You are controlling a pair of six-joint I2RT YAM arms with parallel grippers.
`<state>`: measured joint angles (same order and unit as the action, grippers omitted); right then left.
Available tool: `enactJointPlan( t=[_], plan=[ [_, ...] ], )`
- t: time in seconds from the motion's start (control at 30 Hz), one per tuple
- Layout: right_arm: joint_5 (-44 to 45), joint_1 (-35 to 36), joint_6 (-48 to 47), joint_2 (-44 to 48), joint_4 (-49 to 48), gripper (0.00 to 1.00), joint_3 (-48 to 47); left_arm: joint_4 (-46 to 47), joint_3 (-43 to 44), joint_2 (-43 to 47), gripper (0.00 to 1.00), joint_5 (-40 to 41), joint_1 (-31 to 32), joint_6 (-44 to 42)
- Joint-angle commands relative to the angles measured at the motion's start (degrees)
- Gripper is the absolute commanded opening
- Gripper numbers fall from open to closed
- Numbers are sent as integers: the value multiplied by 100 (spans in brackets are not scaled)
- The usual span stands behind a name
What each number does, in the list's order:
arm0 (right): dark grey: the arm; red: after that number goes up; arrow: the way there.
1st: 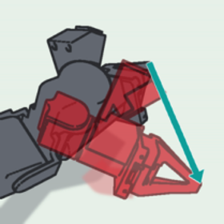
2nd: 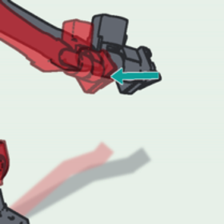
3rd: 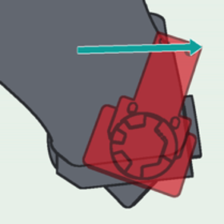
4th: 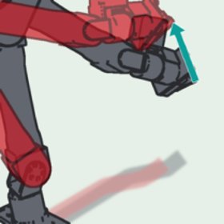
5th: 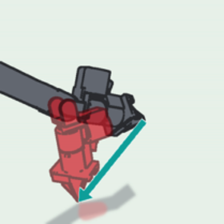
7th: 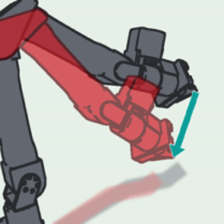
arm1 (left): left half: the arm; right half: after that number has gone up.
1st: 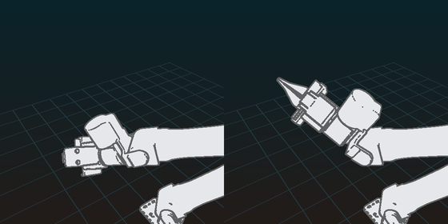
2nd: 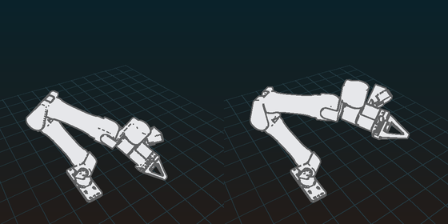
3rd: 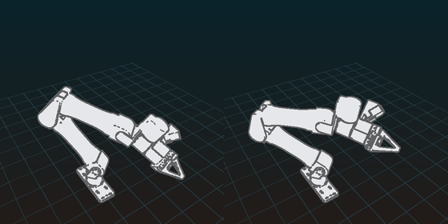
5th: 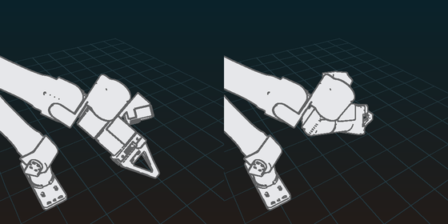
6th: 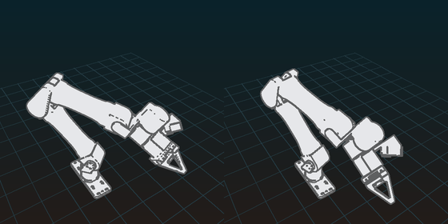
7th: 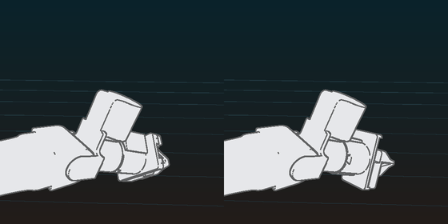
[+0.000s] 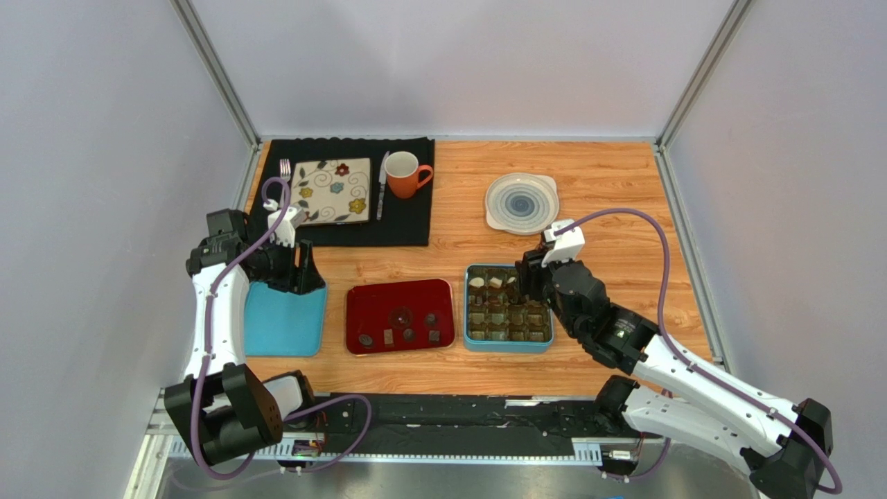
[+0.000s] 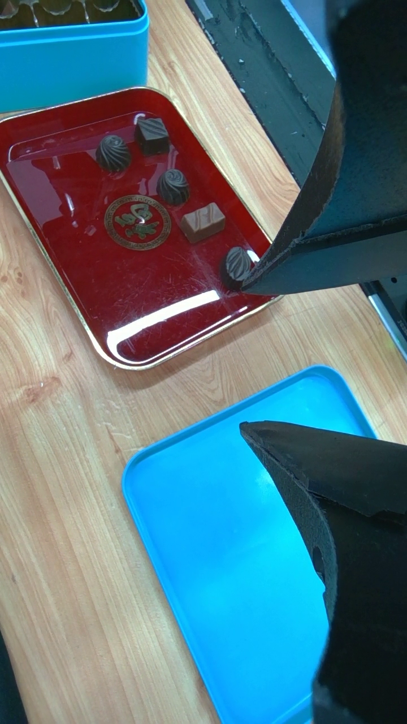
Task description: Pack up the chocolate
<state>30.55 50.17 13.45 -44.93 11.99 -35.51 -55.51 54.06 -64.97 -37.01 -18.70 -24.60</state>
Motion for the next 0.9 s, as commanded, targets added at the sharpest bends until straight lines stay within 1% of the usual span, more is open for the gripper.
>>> enactJointPlan(
  t=[0.0, 0.03, 0.13, 0.23, 0.43, 0.87],
  plan=[
    [-196, -16, -141, 10, -346, 45, -202, 31, 122, 160, 65, -87, -55, -133],
    [-302, -8, -141, 2, -381, 42, -254, 31, 131, 151, 65, -87, -46, -141],
    [-680, 36, -168, -77, -574, 40, -351, 22, 122, 160, 65, -78, -46, -142],
    [-796, 211, -203, -244, -742, 39, -536, 22, 140, 169, 65, -87, -55, -133],
    [-743, 677, -370, -991, -1040, 39, -905, 14, 148, 178, 65, -113, -46, -133],
    [-1112, 1188, -141, -2555, -1884, 38, -1345, -4, 192, 169, 65, -113, -46, -124]
  ],
)
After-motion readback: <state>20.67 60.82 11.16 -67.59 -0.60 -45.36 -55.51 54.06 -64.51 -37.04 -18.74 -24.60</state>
